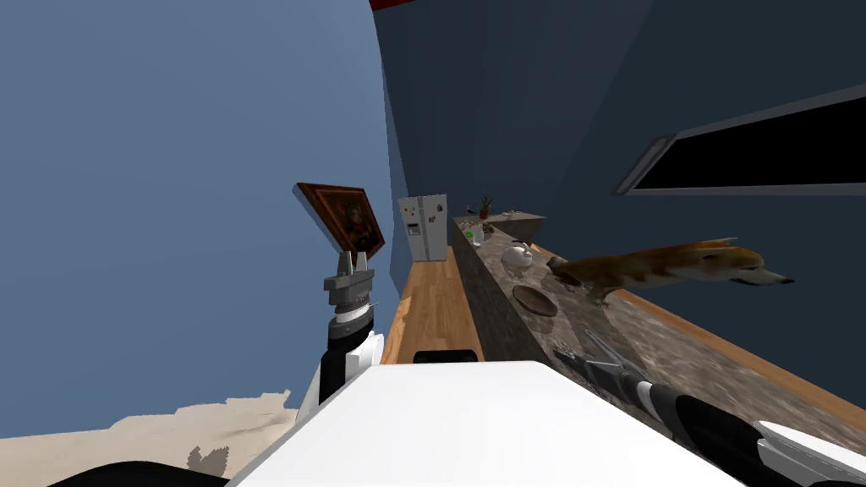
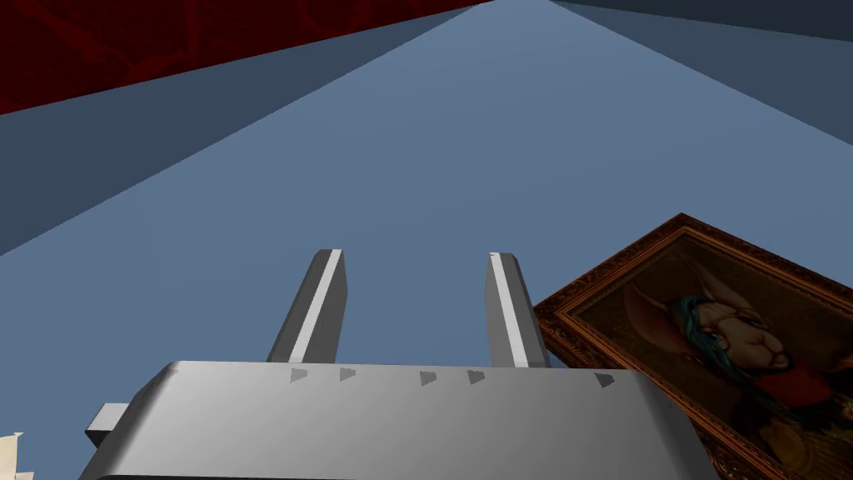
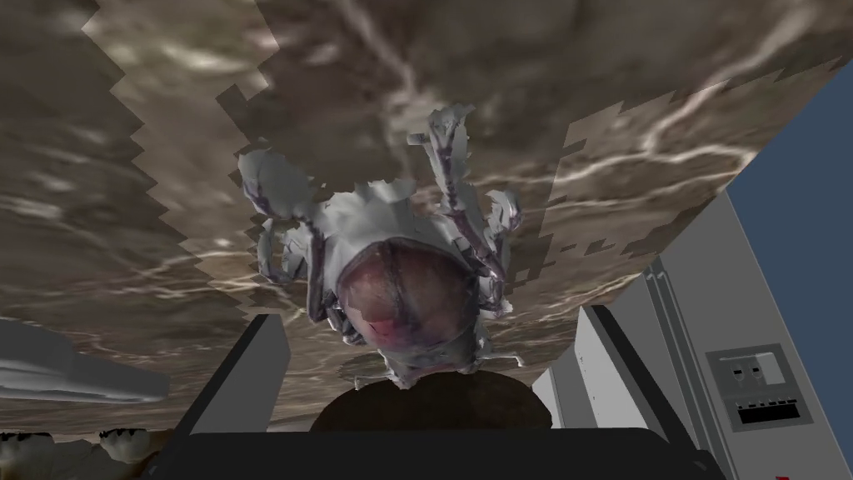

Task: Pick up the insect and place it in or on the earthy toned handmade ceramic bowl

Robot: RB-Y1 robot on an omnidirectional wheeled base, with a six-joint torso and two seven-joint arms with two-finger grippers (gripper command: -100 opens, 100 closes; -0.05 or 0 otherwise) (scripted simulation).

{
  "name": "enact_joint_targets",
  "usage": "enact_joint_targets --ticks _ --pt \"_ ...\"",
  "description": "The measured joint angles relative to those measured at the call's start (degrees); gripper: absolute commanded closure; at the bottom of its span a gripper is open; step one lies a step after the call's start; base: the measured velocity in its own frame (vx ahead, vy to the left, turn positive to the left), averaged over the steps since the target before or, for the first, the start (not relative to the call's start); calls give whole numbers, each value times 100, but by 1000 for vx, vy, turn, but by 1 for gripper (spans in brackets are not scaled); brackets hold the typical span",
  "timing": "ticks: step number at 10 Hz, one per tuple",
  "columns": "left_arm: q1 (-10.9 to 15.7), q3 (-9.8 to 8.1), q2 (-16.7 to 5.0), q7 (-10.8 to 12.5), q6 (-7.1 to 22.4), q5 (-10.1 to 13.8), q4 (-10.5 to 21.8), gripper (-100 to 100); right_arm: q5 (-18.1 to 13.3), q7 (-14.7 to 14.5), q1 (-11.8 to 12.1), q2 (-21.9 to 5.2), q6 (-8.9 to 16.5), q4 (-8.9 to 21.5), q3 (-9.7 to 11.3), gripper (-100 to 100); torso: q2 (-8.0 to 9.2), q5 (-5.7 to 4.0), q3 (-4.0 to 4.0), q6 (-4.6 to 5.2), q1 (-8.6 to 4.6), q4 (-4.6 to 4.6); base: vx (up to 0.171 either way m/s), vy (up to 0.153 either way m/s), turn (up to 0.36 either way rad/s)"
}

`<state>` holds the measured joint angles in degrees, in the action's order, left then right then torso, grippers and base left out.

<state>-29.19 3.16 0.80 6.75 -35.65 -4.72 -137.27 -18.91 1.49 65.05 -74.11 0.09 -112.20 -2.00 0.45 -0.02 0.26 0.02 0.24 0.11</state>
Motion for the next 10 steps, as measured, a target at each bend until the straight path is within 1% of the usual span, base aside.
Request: enact_joint_targets --ticks 1,2,6,7,8,9,10 --pt "0 0 0 0 0 0 0 0 73 63 -57 0 3 114 2 -100 -1 -7 -1 -6 -6 0 -52 20 59" --pt "-1 -1 -1 0 0 0 0 0 82 78 -63 -1 3 124 2 100 -18 -9 -10 2 -20 -3 -9 4 -16" --pt "-2 -1 -1 0 0 0 0 0 81 77 -62 -1 5 125 0 100 -45 -14 -26 -1 -31 -11 0 0 0" --pt "-2 -1 -1 0 0 0 0 0 81 77 -62 0 5 125 1 0 -46 -14 -27 -1 -31 -11 0 0 0" --pt "-2 -1 -1 0 0 0 0 0 81 77 -62 0 5 125 1 100 -46 -14 -27 -1 -31 -11 89 -68 -325" --pt "-4 -2 -2 0 -1 0 -1 0 36 44 19 -23 -21 26 -45 100 -64 -14 -37 14 -50 -15 147 -91 -466" --pt "-4 -3 -2 0 -1 0 -1 0 -42 -23 63 -15 -30 -80 -28 100 -82 -19 -48 14 -61 -20 131 -43 -272"
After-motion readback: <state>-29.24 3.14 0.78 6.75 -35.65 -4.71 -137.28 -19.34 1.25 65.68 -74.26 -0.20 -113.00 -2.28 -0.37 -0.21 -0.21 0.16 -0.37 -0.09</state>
